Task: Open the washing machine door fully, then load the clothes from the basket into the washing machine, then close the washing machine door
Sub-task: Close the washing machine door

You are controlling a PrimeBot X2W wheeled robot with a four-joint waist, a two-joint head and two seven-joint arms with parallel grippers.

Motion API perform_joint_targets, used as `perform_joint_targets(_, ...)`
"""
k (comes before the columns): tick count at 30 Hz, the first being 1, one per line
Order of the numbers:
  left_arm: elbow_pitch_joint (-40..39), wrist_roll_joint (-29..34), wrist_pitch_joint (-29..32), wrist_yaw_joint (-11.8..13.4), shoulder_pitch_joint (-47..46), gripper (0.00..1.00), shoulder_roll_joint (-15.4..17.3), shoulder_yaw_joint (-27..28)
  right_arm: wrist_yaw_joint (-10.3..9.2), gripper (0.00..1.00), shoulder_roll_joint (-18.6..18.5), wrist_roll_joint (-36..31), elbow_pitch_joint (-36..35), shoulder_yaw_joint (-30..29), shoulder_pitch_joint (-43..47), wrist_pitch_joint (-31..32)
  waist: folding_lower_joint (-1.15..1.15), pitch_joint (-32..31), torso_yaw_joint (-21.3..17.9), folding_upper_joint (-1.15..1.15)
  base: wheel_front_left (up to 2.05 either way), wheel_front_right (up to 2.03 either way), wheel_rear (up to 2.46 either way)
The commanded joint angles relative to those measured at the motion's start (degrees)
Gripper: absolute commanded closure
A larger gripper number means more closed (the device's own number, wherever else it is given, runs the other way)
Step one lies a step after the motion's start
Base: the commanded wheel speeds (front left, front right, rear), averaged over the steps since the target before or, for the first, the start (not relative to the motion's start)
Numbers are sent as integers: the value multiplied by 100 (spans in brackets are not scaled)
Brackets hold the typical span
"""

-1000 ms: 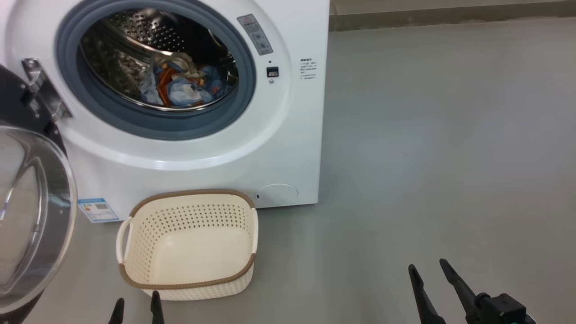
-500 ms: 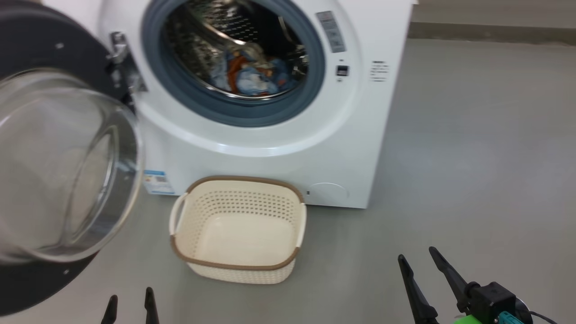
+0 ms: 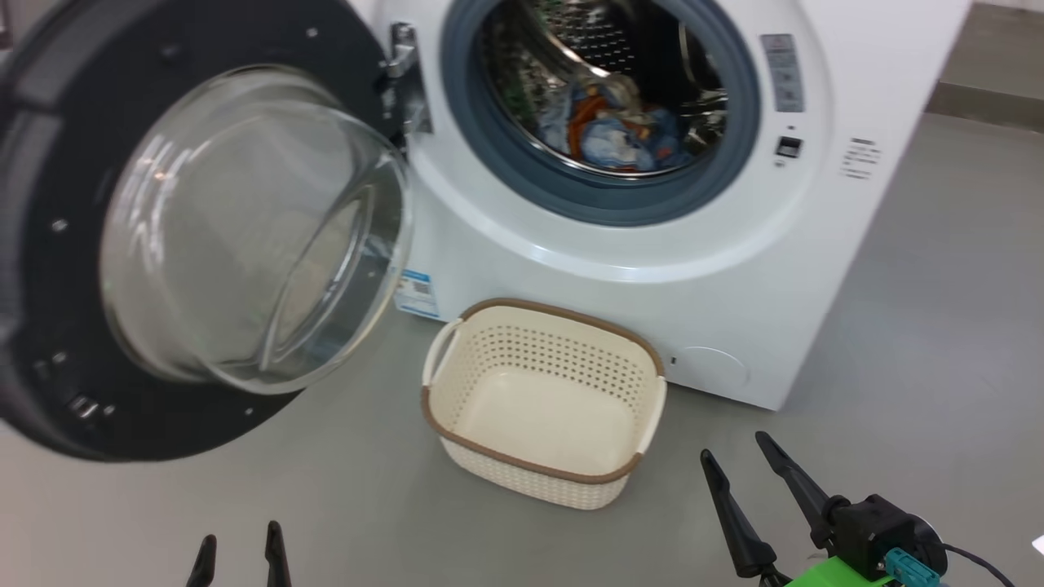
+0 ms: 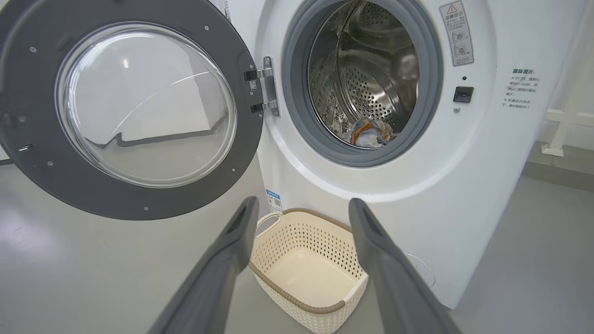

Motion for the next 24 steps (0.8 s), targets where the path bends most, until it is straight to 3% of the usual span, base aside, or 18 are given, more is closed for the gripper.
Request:
perform_joint_targets(1,-135,1,-37,33,-219,0,60,179,9,0,-24,-1,-121,132,-175,-28,0,-33,414,0,0,0,0)
perform_joint_targets(17,-443,-173,-37,233,-113,0,60,460,9,0,-81,71,11,446,-504,-28,0,163,606,0,0,0,0)
perform_joint_targets(18,-443,-272,-37,253,-103,13,60,518,9,0,-83,72,15,451,-512,-28,0,167,610,0,0,0,0)
perform_joint_targets(19,-436,-431,-37,267,-99,58,60,603,9,0,-84,72,16,452,-516,-28,0,169,613,0,0,0,0)
perform_joint_targets(20,-424,-597,-37,265,-104,87,60,711,9,0,-83,72,14,453,-517,-28,0,171,615,0,0,0,0)
perform_joint_targets(21,-409,-749,-37,250,-120,100,60,854,9,0,-80,73,12,454,-514,-28,0,171,617,0,0,0,0)
perform_joint_targets(24,-393,-872,-37,144,-187,100,60,1239,9,0,-75,79,6,459,-493,-28,0,168,616,0,0,0,0)
